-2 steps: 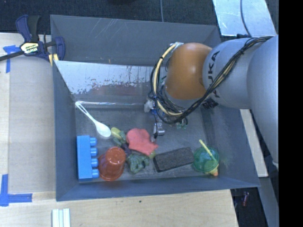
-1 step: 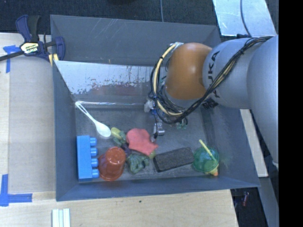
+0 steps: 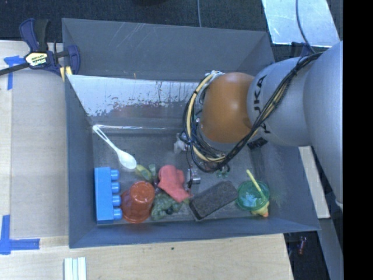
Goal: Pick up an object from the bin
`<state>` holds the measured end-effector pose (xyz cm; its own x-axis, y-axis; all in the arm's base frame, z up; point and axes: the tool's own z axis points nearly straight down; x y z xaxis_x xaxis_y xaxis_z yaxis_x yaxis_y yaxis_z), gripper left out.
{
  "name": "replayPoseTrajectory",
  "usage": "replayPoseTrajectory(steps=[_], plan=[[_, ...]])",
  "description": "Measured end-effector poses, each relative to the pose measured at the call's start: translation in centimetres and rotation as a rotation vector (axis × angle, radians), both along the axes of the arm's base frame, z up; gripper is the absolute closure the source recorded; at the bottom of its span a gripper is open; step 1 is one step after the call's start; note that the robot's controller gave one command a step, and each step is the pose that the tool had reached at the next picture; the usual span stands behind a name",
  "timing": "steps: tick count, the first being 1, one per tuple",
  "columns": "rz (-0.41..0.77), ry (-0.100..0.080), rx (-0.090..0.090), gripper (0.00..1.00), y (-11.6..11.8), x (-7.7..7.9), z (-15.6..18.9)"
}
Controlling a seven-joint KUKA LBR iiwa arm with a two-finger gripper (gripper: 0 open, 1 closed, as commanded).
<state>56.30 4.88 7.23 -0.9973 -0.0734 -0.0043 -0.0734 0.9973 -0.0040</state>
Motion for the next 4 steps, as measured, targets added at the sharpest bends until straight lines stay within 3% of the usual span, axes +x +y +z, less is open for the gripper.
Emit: replayPoseTrajectory(steps=[2, 3, 4], plan=[[0.066, -0.003, -0.001, 0.00, 0.7, -4.1, -0.1], [0.077, -0.009, -0.002, 0.00, 1.4, -5.3, -0.1], [0.159, -0.011, -0.005, 0.00, 3.0, -6.9, -0.1]])
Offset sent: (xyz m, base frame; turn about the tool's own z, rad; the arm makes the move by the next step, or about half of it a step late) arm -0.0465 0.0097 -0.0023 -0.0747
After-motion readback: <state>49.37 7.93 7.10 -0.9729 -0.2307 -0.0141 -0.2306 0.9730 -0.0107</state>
